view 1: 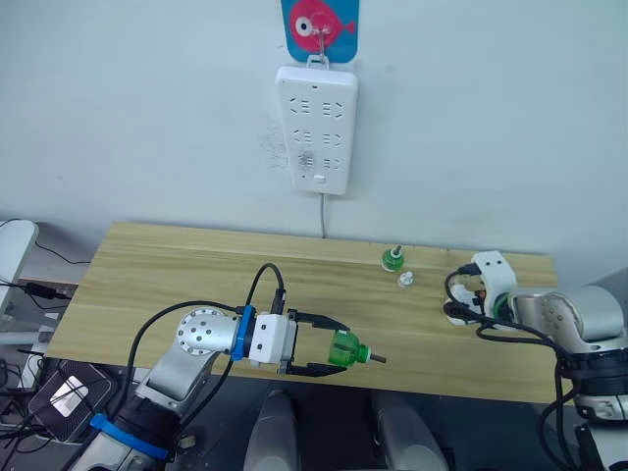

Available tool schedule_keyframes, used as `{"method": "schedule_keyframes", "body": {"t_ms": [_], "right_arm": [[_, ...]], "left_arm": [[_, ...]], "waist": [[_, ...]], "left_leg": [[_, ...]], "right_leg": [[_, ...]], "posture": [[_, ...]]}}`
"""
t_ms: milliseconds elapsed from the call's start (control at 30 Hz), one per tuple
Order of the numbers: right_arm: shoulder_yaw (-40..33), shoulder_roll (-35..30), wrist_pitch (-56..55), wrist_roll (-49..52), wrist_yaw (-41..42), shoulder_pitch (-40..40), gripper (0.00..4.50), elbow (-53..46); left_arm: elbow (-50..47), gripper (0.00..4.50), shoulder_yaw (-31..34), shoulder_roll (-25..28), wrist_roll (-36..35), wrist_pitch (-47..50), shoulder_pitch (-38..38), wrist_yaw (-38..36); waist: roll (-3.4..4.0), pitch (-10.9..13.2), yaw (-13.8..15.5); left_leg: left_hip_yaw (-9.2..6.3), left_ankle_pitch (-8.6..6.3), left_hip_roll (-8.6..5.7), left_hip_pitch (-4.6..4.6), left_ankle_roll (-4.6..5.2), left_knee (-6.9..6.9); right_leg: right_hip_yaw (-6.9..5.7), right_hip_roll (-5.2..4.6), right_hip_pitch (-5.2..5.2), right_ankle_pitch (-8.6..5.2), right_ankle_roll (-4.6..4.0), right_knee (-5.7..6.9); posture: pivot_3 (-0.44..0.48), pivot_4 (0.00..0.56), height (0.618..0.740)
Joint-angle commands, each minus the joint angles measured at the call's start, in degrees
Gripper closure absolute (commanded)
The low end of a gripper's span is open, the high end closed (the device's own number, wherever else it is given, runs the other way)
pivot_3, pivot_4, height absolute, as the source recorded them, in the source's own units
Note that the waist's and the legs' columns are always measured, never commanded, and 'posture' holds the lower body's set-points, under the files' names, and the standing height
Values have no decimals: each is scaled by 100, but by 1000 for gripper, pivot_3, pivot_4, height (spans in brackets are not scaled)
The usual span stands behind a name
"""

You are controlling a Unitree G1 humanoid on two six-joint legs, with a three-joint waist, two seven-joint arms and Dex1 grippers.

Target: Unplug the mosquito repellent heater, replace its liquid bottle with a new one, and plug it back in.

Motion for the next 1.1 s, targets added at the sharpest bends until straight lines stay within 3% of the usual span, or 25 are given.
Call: {"method": "schedule_keyframes", "body": {"t_ms": [33, 233, 400, 567, 667, 733, 933, 1100], "right_arm": [[1, -27, -66, -141, 167, 6, 1541, -30], [-314, -177, 17, -181, 378, 179, 1537, -425], [-1203, -374, 178, 340, 918, 613, 1537, -1507], [-2990, 373, 140, 2009, 1704, 1286, 1537, -3055], [-3404, 791, -150, 2890, 1860, 1665, 1537, -3734], [-3582, 963, -77, 3768, 1590, 1689, 1537, -3637], [-3188, 787, -781, 6262, 321, 1947, 1537, -3303], [-2548, 218, -1528, 7378, -309, 2228, 1537, -3328]], "left_arm": [[-225, 2116, 71, 0, 1, -21, 74, -8], [-241, 2116, 153, -14, -93, 284, -1, 70], [-531, 2116, 445, -19, -691, 1858, -297, 431], [-951, 2116, 866, 182, -1633, 3647, -538, 640], [-1209, 2116, 1053, 277, -1978, 4253, -587, 690], [-1388, 2116, 1164, 296, -2214, 4606, -610, 744], [-1882, 2116, 1483, 234, -2900, 5435, -691, 1071], [-1962, 2116, 1646, 205, -3148, 5729, -733, 1244]], "waist": [[-4, 3, -1], [-4, 4, 6], [0, 6, 20], [-1, 4, -9], [0, 4, -29], [0, 4, -30], [-1, 4, -24], [-2, 3, -12]], "left_leg": [[-1, 0, 1, 0, 0, 0], [-1, 0, 1, 0, 0, -13], [-1, 1, 0, -1, -1, -36], [-8, 1, 8, -1, -1, -71], [-6, 1, 9, -5, -2, -80], [-3, 2, 8, -7, -3, -77], [-2, 5, 7, -1, -6, -64], [1, 4, 6, -1, -6, -66]], "right_leg": [[-1, 0, 2, 0, 0, -2], [-1, 0, 1, 0, 0, -8], [-4, -3, 0, 0, 0, -27], [-20, -1, 4, 1, -1, -63], [-21, -2, 3, 0, -3, -75], [-19, -4, 3, 0, -3, -76], [-15, -5, 8, 4, -3, -64], [-13, -5, 8, 5, -2, -67]], "posture": [[-17, 296, 697], [-33, 283, 697], [-56, 270, 697], [-80, 262, 697], [-86, 259, 697], [-81, 258, 697], [-60, 256, 697], [-51, 256, 697]]}}
